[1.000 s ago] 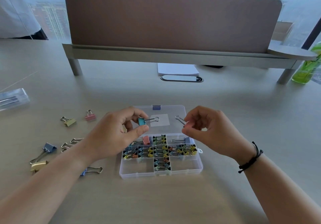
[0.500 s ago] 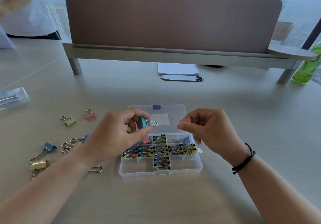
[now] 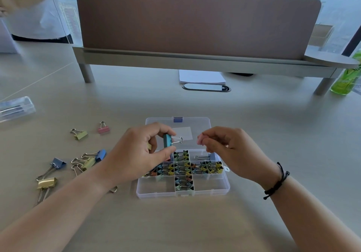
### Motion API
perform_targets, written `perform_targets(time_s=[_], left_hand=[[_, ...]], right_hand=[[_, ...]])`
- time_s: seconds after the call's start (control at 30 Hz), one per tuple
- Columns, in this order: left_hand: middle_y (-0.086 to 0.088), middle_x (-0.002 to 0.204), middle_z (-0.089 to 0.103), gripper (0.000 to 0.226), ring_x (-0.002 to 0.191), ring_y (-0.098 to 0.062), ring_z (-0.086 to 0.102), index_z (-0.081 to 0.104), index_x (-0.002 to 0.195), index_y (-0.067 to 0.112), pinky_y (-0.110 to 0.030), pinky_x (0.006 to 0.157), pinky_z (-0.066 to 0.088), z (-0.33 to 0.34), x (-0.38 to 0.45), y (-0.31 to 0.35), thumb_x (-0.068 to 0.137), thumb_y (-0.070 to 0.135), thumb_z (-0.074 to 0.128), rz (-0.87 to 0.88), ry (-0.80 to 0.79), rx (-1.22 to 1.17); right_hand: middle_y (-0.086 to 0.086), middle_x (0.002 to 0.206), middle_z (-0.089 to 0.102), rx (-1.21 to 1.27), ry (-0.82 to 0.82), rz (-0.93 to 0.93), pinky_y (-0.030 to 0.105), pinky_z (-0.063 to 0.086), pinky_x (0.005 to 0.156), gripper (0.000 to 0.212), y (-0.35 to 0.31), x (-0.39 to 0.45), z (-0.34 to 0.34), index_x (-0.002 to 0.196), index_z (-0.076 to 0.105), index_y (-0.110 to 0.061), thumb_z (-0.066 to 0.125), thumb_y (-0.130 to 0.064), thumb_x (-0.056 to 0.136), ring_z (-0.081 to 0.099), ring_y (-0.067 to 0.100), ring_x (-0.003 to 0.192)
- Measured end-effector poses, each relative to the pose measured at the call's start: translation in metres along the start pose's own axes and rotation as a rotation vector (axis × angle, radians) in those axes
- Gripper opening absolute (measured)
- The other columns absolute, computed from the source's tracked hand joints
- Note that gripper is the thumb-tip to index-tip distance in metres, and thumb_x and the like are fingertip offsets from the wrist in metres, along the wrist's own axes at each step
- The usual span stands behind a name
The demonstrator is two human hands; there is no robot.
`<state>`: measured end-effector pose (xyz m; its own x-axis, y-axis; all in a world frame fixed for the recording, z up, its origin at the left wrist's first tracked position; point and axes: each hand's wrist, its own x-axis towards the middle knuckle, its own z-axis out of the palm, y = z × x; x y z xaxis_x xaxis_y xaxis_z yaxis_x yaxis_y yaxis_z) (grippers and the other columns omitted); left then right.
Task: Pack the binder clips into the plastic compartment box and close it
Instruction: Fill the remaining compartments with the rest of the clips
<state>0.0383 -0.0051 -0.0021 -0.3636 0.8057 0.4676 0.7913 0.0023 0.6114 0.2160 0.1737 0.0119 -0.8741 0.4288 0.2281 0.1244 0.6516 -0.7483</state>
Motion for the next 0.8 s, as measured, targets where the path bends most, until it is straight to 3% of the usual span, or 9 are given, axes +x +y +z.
perform_targets(time_s=[0.13,0.3,0.4,0.6,0.8], left_hand=[[0.003,0.06,0.056,0.026,0.053,-0.023,0.056,0.069,0.107,0.034,-0.035,0.054,0.049,0.0,0.0,0.001,0.082,0.032,0.077,0.008,-0.003,0.009],[0.003,0.06,0.056,0.027,0.054,-0.023,0.057,0.07,0.109,0.031,-0.035,0.053,0.05,0.0,-0.001,0.003,0.082,0.031,0.077,0.015,-0.005,0.023],[0.004,0.06,0.055,0.027,0.054,-0.023,0.057,0.07,0.109,0.031,-0.031,0.053,0.049,0.001,-0.001,0.003,0.082,0.031,0.077,0.019,-0.009,0.03],[0.002,0.058,0.054,0.028,0.052,-0.024,0.054,0.07,0.109,0.029,-0.023,0.05,0.042,0.001,-0.001,0.003,0.082,0.03,0.077,0.01,-0.016,0.04],[0.005,0.058,0.053,0.029,0.053,-0.024,0.054,0.07,0.11,0.031,-0.021,0.049,0.041,0.0,-0.001,0.004,0.082,0.031,0.078,0.003,-0.031,0.048]], right_hand=[[-0.002,0.067,0.069,-0.037,-0.026,0.026,0.008,0.037,0.048,0.005,0.0,-0.001,0.003,0.091,0.074,-0.026,0.069,-0.028,0.088,0.052,0.001,0.049],[-0.006,0.071,0.072,-0.048,-0.027,0.07,0.019,0.048,0.052,0.014,0.003,0.001,0.003,0.087,0.074,-0.027,0.062,-0.024,0.093,0.059,0.005,0.054],[-0.004,0.067,0.07,-0.105,-0.013,0.068,0.012,0.036,0.046,0.016,0.003,0.0,0.005,0.086,0.077,-0.028,0.063,-0.022,0.093,0.046,0.003,0.046],[-0.003,0.074,0.074,-0.026,0.015,0.105,0.007,0.038,0.047,0.005,0.0,0.001,0.007,0.092,0.069,-0.019,0.069,-0.015,0.089,0.052,-0.005,0.045],[-0.015,0.07,0.069,-0.167,0.059,0.084,0.017,0.045,0.053,0.011,0.007,0.002,0.013,0.083,0.064,-0.028,0.074,-0.032,0.083,0.056,0.006,0.057]])
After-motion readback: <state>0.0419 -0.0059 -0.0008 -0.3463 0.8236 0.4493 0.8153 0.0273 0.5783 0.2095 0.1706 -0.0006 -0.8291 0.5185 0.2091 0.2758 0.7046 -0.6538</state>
